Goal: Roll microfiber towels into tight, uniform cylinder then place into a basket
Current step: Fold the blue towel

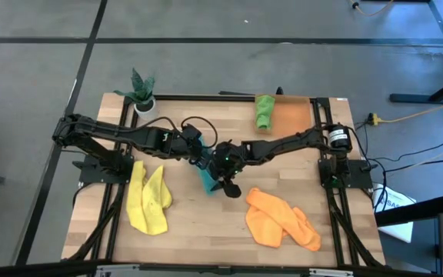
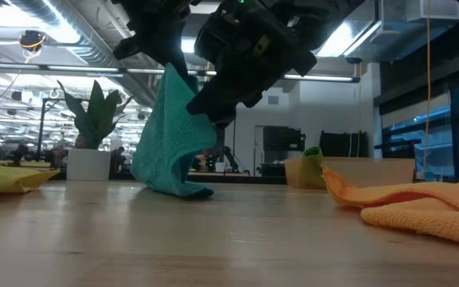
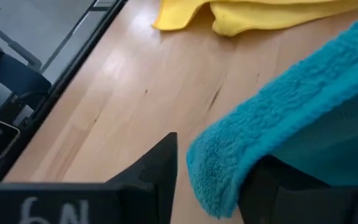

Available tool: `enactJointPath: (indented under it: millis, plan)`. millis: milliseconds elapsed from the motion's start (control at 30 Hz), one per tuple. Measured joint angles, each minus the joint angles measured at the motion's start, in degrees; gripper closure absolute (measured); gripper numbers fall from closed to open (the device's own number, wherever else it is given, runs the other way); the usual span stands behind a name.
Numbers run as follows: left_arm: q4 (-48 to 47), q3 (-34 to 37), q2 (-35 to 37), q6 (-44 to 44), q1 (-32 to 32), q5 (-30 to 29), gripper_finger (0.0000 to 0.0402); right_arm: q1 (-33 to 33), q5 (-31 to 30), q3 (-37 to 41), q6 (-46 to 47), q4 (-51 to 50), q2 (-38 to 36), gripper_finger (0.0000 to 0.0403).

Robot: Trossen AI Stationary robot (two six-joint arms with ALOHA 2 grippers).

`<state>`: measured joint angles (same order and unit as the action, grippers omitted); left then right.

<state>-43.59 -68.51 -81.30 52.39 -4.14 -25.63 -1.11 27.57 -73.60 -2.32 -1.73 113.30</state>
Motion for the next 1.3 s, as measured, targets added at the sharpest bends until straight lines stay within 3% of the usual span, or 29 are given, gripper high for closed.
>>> enactJointPath:
  millis: [400, 533, 667, 867, 1100, 1300]
  plan:
    - [0.0, 0.0, 0.0, 0.0, 0.0, -0.8, 0.0402, -0.4, -0.2, 0.0, 3.4, -4.2, 0.0, 0.0352]
    - [0.0, 0.0, 0.0, 0.1, 0.0, -0.9, 0.0402, -0.5, -2.8, 0.0, 3.4, -5.7, 0.0, 0.0393]
    - [-0.3, 0.0, 0.0, 0.4, 0.0, -2.0, 0.0402, -0.5, -7.7, 0.0, 3.8, -8.4, -0.3, 0.0395]
    - [-0.9, 0.0, 0.0, 5.3, 0.0, -4.6, 0.0402, -0.5, -10.1, 0.0, 3.5, -18.0, -4.3, 0.0398]
    - [-0.5, 0.0, 0.0, 6.0, 0.0, -8.4, 0.0402, 1.0, -21.5, 0.0, 2.6, -28.4, -13.7, 0.0400]
    - [0.8, -0.1, 0.5, 4.8, 1.5, -13.3, 0.0402, 4.2, -29.7, 0.0, 2.0, -31.0, -22.2, 0.0400]
